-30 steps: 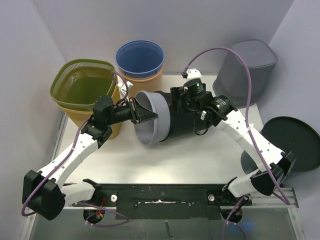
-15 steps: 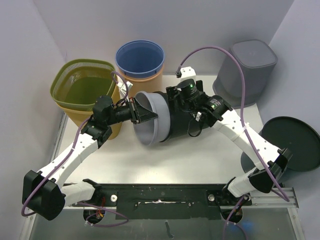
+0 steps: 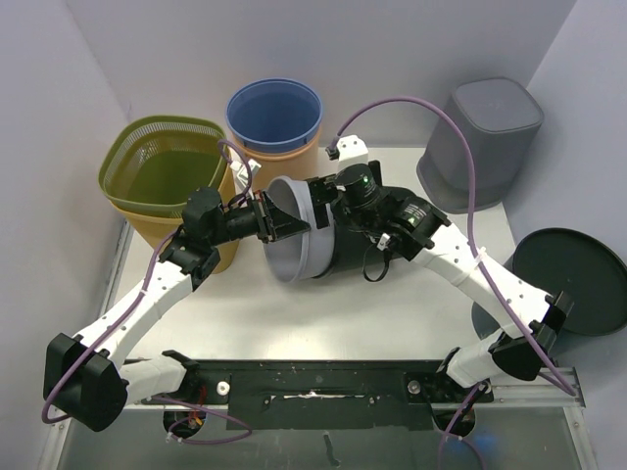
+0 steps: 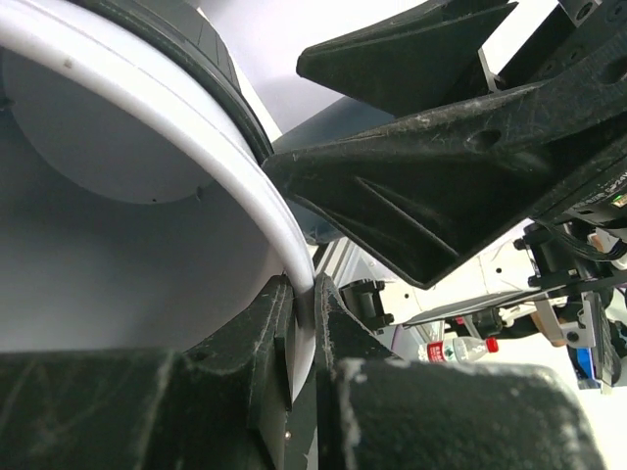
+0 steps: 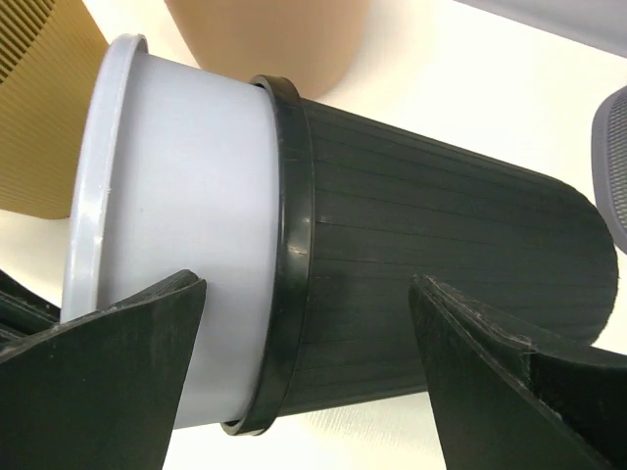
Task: Turn the large container upside down
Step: Pick up the container from the container.
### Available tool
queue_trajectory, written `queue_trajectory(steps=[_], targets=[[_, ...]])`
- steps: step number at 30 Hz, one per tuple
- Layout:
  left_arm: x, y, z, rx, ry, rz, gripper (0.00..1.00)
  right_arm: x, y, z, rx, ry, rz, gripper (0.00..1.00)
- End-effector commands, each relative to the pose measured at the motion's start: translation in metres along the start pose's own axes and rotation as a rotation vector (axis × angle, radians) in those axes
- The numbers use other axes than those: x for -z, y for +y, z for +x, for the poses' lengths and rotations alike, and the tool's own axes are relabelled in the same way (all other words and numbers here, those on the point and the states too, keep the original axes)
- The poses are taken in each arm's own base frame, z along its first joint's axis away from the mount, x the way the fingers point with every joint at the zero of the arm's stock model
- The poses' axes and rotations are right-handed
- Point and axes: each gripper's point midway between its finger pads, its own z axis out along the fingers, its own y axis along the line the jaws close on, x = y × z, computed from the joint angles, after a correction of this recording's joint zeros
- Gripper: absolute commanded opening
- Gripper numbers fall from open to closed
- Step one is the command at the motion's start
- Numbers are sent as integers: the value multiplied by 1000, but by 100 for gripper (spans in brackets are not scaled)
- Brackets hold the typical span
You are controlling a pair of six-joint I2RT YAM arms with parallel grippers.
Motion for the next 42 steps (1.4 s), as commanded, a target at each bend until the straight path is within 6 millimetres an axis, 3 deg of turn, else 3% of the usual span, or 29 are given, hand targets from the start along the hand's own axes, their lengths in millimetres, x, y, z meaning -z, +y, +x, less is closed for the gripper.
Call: queue_trajectory(steps=[1, 5, 10, 15, 17, 21, 24, 28, 34, 42], targets=[[12, -75, -37, -221, -122, 210, 0, 15, 6, -31, -49, -96, -53, 88], [12, -76, -38, -224, -123, 213, 0, 3, 7, -11, -14, -30, -28, 88], [14, -79, -40, -231, -125, 218, 0, -7, -12, 6, -17, 28, 62, 88], [16, -86, -43, -244, -135, 227, 0, -12, -47, 33, 1, 132, 193, 86], [18, -93, -47, -245, -143, 232, 0, -17, -68, 57, 27, 195, 256, 86], [28, -127, -62, -310, -165, 273, 0, -24, -118, 105, 5, 340, 344, 86], [37, -151, -77, -395, -205, 288, 0, -24, -117, 101, -30, 329, 303, 86], [40, -166, -85, -436, -227, 313, 0, -27, -109, 91, -47, 312, 272, 85], [58, -200, -96, -504, -273, 344, 0, -26, -113, 98, -20, 321, 290, 85], [64, -201, -101, -544, -303, 296, 0, -22, -119, 105, -12, 340, 313, 85]])
